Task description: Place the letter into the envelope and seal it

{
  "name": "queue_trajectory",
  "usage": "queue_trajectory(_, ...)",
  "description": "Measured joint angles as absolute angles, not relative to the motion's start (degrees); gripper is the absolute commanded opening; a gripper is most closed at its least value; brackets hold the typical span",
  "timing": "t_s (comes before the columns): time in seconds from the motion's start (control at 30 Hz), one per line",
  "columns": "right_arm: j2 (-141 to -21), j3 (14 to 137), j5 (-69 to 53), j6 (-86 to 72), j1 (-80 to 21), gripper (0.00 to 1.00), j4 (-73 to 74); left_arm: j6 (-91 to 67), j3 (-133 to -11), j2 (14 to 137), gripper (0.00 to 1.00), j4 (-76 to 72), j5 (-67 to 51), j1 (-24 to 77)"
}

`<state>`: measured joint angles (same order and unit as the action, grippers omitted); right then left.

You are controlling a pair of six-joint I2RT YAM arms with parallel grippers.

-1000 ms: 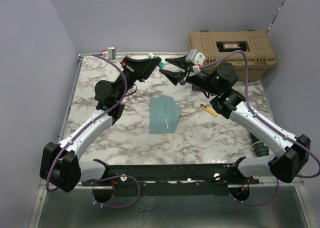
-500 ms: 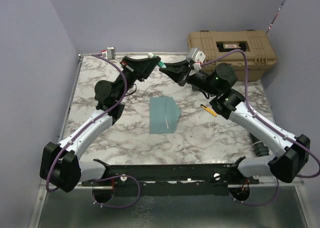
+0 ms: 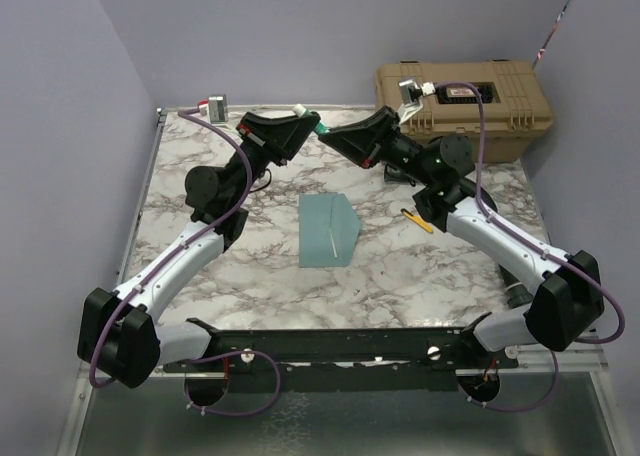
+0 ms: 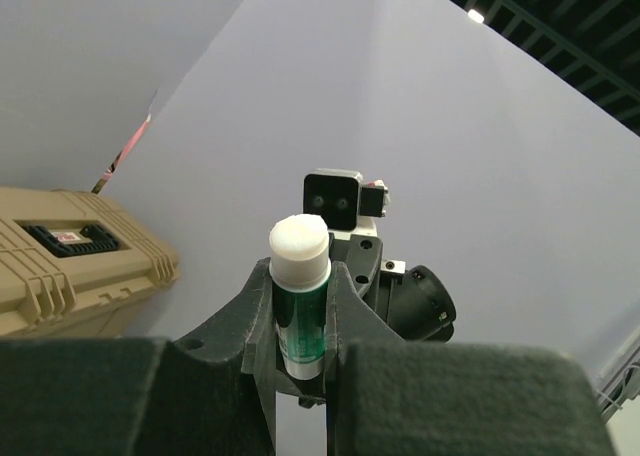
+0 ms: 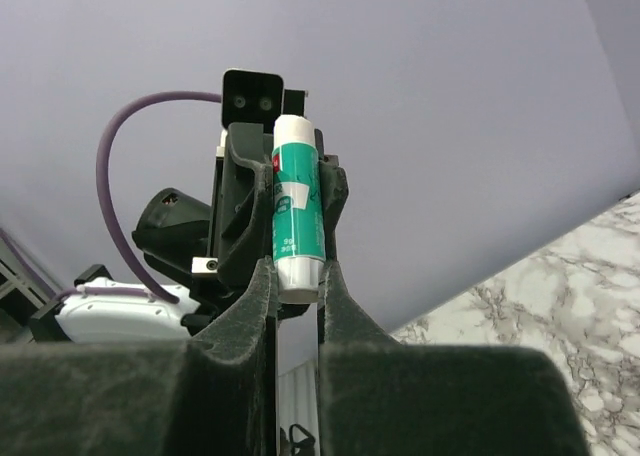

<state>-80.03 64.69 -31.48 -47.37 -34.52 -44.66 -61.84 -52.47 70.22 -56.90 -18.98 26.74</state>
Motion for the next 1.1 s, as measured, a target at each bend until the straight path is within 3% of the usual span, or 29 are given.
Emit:
queue_trajectory(0.13,-80.6,65.4,-32.6,-48.8,-34.1,0.63,-44.8,-62.2,-52.2,70.2,0.0,-57.3,-18.9,26.7)
queue_trajectory(0.23,-78.8,65.4,-32.4,-40.2,-34.1,0.72,-44.0,-63.2,-51.9,70.2,0.0,-56.9,-18.5,26.7)
queue_trajectory(0.57,-77.7,66.3,-32.1,-2.9,-34.4,0.74,-41.3,-74.2,-51.7,70.3,0.0,-50.2,-11.7,26.7)
queue_trajectory(0.87,-80.3,69.6,-31.4,7.6,-36.8,0.55,-38.6,-82.1,-52.1,71.9,0.0,-47.0,-10.7,26.7)
queue_trajectory(1.1,-82.0,70.6,-29.5,12.7,-39.0,0.52,-35.8,-84.5,-52.1,72.2,0.0,-46.5,-10.7,26.7)
